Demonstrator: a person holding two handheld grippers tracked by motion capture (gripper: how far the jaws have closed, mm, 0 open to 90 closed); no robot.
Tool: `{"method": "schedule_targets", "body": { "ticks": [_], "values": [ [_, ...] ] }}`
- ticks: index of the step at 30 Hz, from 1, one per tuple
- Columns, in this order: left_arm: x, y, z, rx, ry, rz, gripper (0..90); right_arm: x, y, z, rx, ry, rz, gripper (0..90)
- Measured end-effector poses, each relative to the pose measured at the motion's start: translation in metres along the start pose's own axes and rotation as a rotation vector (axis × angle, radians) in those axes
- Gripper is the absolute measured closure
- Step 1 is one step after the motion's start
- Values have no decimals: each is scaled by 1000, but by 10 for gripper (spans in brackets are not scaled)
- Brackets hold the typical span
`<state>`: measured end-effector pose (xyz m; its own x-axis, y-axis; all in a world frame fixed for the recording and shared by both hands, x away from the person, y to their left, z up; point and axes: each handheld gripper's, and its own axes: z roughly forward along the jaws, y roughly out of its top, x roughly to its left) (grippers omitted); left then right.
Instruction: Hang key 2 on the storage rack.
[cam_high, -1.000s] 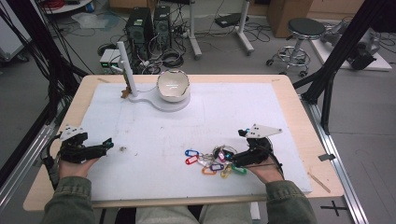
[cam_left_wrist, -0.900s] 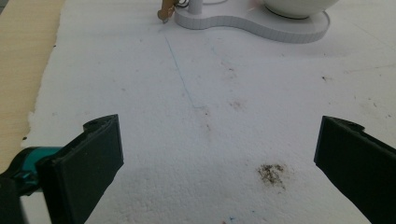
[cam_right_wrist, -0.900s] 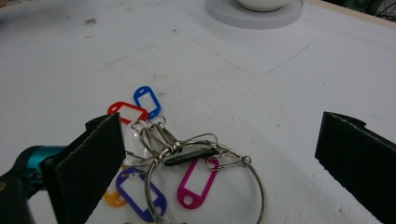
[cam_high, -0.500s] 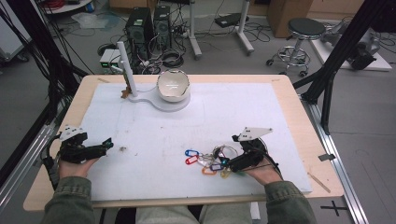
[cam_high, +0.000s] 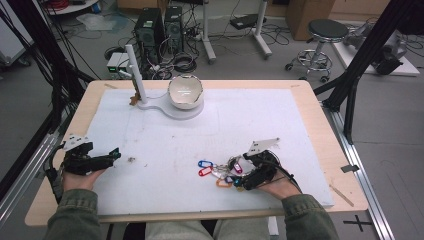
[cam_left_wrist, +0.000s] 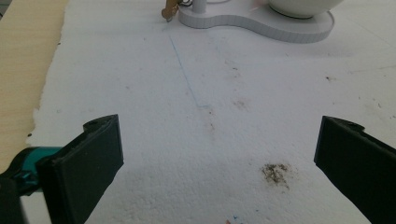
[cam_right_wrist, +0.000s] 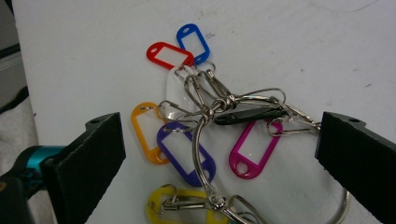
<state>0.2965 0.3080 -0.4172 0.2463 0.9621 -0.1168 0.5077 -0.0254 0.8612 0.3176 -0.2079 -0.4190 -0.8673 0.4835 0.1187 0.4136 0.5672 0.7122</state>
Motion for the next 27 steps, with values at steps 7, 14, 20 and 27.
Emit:
{"method": "schedule_targets", "body": {
  "ticks": [7, 14, 20, 27],
  "values": [
    [1, 0, 0, -3, 0, -4, 17, 1, 1, 0, 31, 28, -6, 102],
    [1, 0, -1, -9, 1, -6, 17, 4, 3, -1, 67, 52, -39, 262],
    [1, 0, -2, -13, 5, -7, 17, 7, 4, -1, 95, 58, -56, 363],
    [0, 0, -2, -14, 5, -3, 17, 7, 3, 3, 134, 49, -61, 454]
  ]
}}
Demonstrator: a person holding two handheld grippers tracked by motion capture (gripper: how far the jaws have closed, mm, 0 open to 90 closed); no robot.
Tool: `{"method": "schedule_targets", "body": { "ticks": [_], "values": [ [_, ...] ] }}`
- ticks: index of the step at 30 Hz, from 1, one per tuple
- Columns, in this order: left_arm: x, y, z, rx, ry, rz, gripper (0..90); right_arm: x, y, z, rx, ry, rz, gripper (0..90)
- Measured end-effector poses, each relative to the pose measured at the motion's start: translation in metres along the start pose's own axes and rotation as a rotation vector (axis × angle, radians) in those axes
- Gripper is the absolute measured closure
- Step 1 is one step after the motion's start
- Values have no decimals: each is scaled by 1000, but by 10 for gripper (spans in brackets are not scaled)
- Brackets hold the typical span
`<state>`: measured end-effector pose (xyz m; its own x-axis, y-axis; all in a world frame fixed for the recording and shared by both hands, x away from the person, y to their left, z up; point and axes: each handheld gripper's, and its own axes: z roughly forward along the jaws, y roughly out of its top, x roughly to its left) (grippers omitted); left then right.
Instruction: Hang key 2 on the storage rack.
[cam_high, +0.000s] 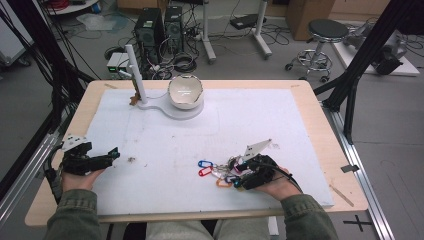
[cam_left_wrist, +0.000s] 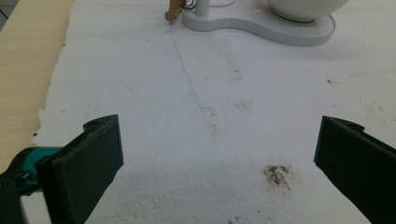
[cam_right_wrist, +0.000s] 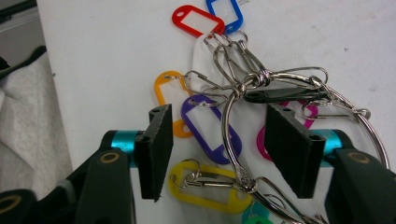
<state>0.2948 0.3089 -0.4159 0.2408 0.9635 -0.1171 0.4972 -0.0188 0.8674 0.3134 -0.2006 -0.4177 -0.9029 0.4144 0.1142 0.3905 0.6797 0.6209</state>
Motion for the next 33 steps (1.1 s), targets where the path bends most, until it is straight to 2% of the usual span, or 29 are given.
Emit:
{"method": "schedule_targets", "body": {
  "ticks": [3, 13, 15, 17, 20, 24, 27, 30, 33],
  "values": [
    [0, 0, -1, 0, 0, 2, 17, 0, 0, 1, 11, 5, -2, 520],
    [0, 0, -1, 1, -5, 2, 17, -2, 0, 4, 55, 7, 9, 612],
    [0, 0, 0, -1, -9, -1, 17, -3, 0, 5, 64, 9, 10, 664],
    [0, 0, 0, -4, -10, -5, 17, -4, 1, 5, 72, -11, 12, 767],
    [1, 0, 1, -2, -14, -9, 17, -5, 1, 5, 73, -8, 8, 826],
    [1, 0, 1, -1, -16, -5, 17, -2, 2, 5, 80, -33, -4, 838],
    [0, 0, 1, 0, -18, -3, 17, -2, 2, 4, 77, -19, 2, 840],
    [1, 1, 1, -1, -18, -4, 17, -2, 2, 1, 61, -25, -7, 842],
    [1, 1, 1, -6, -19, -10, 17, -2, 4, -6, 23, -27, -4, 845]
  ]
}}
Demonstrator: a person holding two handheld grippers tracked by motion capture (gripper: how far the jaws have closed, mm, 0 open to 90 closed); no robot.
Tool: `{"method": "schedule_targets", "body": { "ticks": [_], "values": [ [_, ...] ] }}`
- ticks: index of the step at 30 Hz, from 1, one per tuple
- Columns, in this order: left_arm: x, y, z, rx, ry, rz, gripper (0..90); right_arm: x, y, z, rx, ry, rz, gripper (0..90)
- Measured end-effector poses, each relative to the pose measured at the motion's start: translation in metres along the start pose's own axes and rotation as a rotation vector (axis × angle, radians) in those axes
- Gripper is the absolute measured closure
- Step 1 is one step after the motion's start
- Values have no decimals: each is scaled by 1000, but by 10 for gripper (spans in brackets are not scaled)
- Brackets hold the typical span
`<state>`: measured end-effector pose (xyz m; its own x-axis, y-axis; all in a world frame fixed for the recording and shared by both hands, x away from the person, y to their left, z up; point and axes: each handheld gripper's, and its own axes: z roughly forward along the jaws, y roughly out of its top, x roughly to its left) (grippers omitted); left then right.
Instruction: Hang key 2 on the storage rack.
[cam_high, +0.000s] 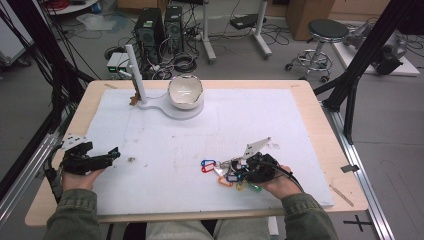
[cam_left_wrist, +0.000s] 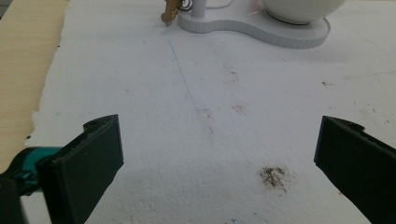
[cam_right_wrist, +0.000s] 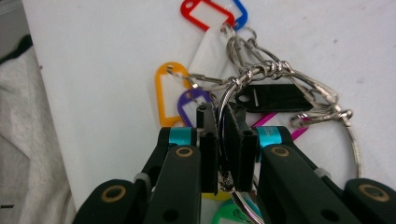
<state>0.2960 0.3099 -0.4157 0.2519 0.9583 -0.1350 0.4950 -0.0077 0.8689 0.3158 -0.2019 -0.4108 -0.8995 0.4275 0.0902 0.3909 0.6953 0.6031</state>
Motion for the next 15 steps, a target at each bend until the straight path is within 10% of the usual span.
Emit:
{"method": "schedule_targets", "body": {
  "ticks": [15],
  "values": [
    [1, 1, -2, -24, -30, -22, 17, -7, 4, -16, -106, -11, 46, 854]
  ]
}}
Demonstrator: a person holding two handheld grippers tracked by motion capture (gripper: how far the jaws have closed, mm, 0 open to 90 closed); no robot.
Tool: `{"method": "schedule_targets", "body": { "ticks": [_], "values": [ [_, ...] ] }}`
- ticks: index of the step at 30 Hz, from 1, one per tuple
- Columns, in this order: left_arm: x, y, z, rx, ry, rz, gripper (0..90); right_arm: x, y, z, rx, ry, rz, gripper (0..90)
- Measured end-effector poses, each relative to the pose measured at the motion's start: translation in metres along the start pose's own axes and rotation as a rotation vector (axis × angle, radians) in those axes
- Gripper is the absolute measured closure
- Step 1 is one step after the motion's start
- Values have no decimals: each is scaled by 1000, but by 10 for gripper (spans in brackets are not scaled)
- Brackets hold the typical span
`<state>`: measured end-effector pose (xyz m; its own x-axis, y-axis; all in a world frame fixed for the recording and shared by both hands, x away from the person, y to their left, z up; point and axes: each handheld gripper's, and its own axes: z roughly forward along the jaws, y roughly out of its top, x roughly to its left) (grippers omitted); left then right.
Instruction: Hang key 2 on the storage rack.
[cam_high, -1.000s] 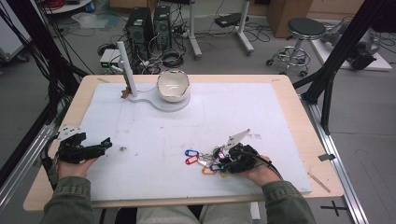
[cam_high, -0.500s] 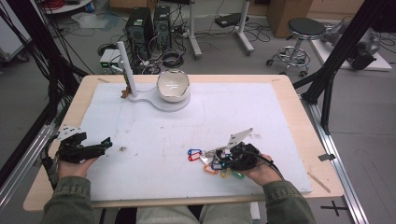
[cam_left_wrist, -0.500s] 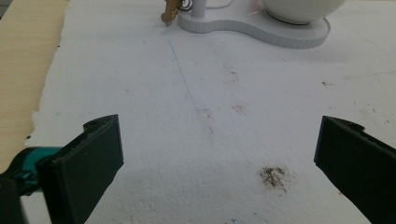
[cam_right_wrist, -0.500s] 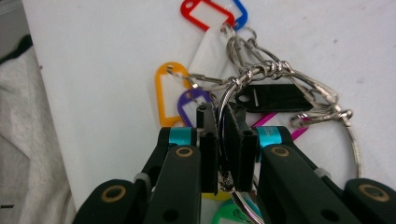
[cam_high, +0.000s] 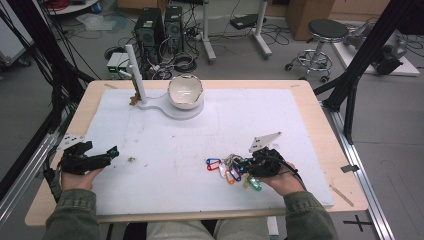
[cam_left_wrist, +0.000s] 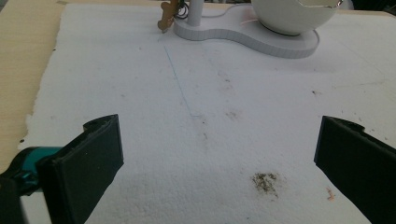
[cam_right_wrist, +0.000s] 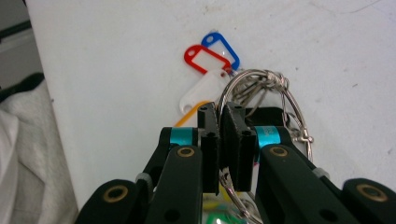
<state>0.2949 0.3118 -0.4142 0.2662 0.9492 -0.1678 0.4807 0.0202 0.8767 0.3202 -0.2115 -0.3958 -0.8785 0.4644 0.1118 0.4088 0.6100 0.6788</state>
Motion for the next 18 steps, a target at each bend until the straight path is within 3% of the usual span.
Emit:
{"method": "schedule_targets", "body": {
  "ticks": [11, 18],
  "values": [
    [1, 1, -1, -13, -7, -11, 17, -4, 19, -4, -55, 17, 26, 865],
    [2, 1, -1, -20, -9, -20, 17, -3, 40, -13, -85, 26, 2, 869]
  ]
}}
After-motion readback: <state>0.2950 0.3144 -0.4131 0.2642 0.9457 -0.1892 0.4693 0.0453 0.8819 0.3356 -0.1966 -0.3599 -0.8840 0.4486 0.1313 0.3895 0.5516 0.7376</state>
